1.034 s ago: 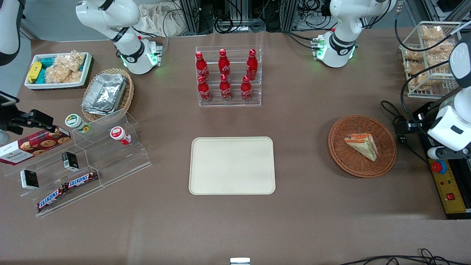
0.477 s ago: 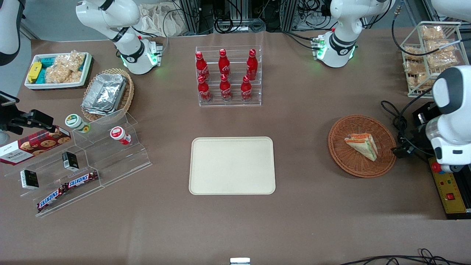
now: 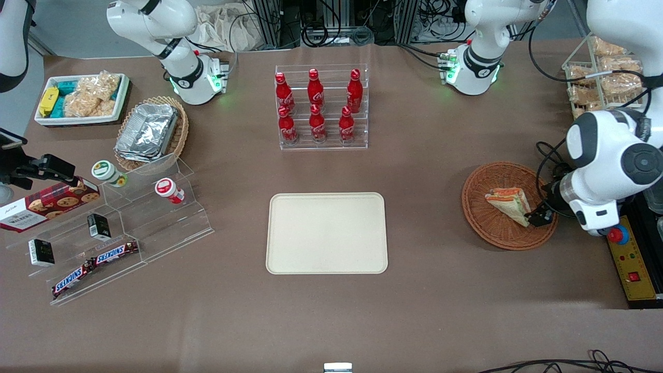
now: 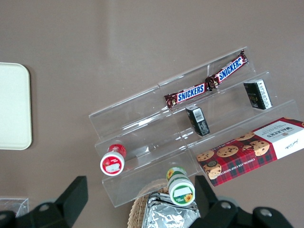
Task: Place sandwich from basket to tray
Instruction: 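Move the left gripper down over the wrapped sandwich in the wicker basket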
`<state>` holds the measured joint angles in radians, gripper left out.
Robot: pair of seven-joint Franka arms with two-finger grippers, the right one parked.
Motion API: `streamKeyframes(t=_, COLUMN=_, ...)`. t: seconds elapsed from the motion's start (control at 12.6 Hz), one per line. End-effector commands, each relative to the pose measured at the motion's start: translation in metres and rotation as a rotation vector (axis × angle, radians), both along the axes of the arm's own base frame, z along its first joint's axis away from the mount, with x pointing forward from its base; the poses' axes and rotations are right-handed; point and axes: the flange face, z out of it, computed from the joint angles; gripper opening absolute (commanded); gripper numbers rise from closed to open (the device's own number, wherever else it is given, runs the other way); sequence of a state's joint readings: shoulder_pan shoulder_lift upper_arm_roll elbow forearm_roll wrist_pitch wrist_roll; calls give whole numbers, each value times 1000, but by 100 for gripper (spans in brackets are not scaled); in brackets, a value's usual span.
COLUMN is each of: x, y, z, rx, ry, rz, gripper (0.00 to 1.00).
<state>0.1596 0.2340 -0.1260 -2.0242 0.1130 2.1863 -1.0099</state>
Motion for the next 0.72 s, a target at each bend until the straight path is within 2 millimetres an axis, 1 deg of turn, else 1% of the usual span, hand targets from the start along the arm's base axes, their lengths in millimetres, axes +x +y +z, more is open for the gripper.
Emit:
streamKeyframes(t=0.0, x=-23, y=-4, z=-17, rx=-8, ry=-33, rz=25, gripper=100)
streamKeyframes(t=0.08, x=-30, y=-5, z=-28, rx=-7, ry=-28, rz=20, gripper=100)
streamKeyframes(t=0.16, x=-35, y=-3, z=-34, rx=-5, ry=-24, rz=21, gripper=100)
streamKeyframes(t=0.48, x=-43, y=-3, z=-43, rx=-7, ry=-7, rz=24, gripper=100)
streamKeyframes(t=0.64, x=-48, y=0, z=-52, rx=-10, ry=-15, rz=32, gripper=100)
